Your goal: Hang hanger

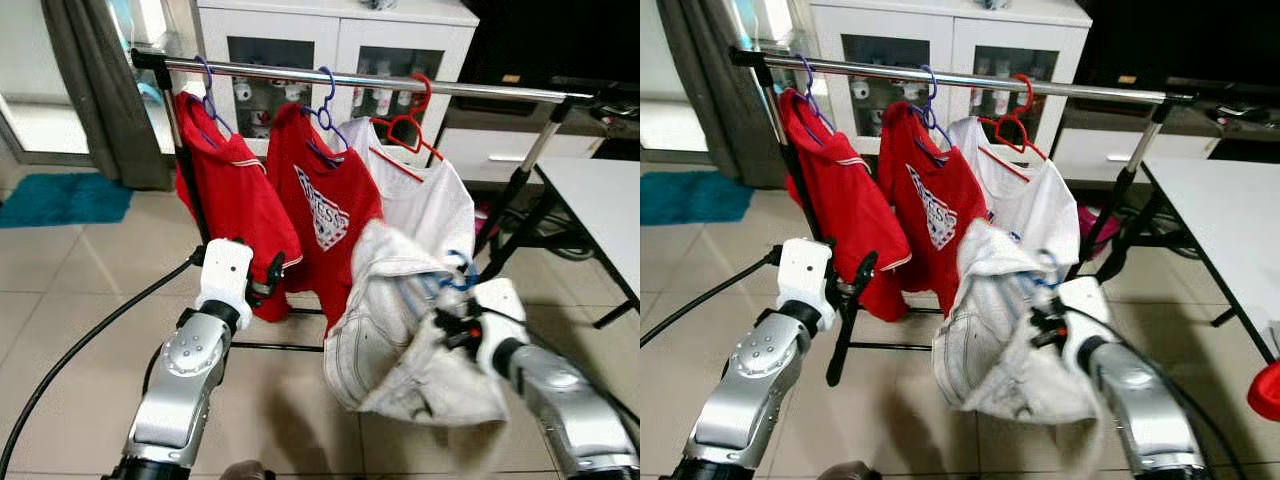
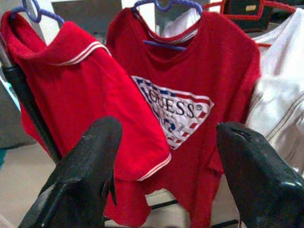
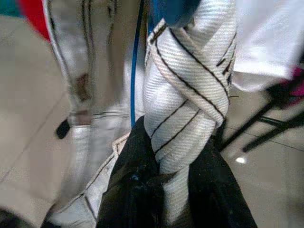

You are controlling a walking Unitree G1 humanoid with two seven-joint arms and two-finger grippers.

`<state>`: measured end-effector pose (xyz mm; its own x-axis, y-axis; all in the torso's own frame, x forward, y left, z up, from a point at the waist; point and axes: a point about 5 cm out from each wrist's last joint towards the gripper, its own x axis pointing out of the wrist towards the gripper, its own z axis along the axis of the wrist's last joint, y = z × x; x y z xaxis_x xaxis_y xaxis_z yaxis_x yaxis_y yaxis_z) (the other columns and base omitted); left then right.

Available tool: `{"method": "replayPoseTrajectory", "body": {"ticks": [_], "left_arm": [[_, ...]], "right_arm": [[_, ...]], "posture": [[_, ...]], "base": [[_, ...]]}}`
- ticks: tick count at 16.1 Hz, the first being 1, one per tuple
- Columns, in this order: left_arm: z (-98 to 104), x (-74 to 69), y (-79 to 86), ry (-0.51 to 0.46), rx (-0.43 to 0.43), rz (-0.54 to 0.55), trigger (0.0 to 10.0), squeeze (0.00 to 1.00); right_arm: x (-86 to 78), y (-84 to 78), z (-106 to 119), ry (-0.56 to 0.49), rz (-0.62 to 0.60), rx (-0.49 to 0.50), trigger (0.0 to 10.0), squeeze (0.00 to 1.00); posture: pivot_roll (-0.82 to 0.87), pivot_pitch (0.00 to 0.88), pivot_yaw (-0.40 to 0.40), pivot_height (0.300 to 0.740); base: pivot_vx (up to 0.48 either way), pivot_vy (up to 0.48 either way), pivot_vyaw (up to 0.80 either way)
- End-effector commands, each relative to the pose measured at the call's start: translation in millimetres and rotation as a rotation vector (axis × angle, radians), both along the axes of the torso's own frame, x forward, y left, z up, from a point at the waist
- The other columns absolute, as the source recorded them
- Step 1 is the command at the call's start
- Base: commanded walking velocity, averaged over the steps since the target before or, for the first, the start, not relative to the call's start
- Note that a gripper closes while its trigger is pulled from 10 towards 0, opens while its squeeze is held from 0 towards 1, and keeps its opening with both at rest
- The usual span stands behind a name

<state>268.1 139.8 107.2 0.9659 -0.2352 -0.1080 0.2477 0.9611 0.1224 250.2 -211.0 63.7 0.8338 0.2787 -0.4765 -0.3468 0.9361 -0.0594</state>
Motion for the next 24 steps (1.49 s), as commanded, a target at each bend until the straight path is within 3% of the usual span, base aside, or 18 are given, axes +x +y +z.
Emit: {"method": "replayPoseTrajectory", "body": {"ticks": [1, 5, 7, 13, 18, 20, 23, 24], "left_arm": [[4.4, -1.2, -2.9, -0.028, 0.003, 0.0, 10.0, 0.0], [4.1, -1.3, -6.9, -0.032, -0.005, -0.003, 10.0, 0.0], [3.4, -3.5, -7.0, -0.032, -0.009, -0.004, 10.0, 0.0], [2.5, -6.4, -9.9, -0.034, -0.037, -0.025, 10.0, 0.0], [3.7, -6.0, -10.4, -0.038, -0.026, -0.038, 10.0, 0.0], [2.8, -4.8, -10.2, -0.031, -0.019, -0.042, 10.0, 0.0], [3.4, -3.3, -8.7, -0.031, -0.014, -0.039, 10.0, 0.0], [4.7, -2.5, -7.9, -0.039, -0.013, -0.042, 10.0, 0.0]], "right_arm": [[5.1, -3.6, 17.1, -0.094, -0.025, 0.006, 10.0, 0.0], [10.8, 8.5, 20.7, -0.149, -0.115, 0.09, 10.0, 0.0], [7.8, 15.1, 15.2, -0.125, -0.084, 0.074, 10.0, 0.0], [0.9, 9.5, 11.6, -0.074, 0.012, 0.029, 10.0, 0.0], [0.1, -1.5, 10.2, -0.048, -0.04, 0.037, 10.0, 0.0], [-4.2, -11.7, 0.0, 0.025, -0.107, -0.014, 10.0, 0.0], [1.4, -17.5, 3.7, 0.0, -0.188, 0.004, 10.0, 0.0], [6.4, -12.8, 7.3, -0.021, -0.21, 0.031, 10.0, 0.0]], "posture": [[0.08, 0.05, -0.051, 0.74], [0.08, 0.039, -0.06, 0.74], [0.08, 0.031, -0.061, 0.74], [0.08, 0.017, -0.06, 0.74], [0.08, 0.025, -0.058, 0.74], [0.08, 0.027, -0.053, 0.74], [0.08, 0.029, -0.048, 0.74], [0.08, 0.032, -0.042, 0.74]], "base": [[0.0, -0.326, 0.0], [0.0, -0.401, 0.0], [0.0, -0.412, 0.0], [0.0, -0.314, 0.0], [0.0, 0.0, 0.0], [0.0, 0.0, -0.48], [0.0, 0.0, -0.79], [0.0, 0.0, 0.0]]}}
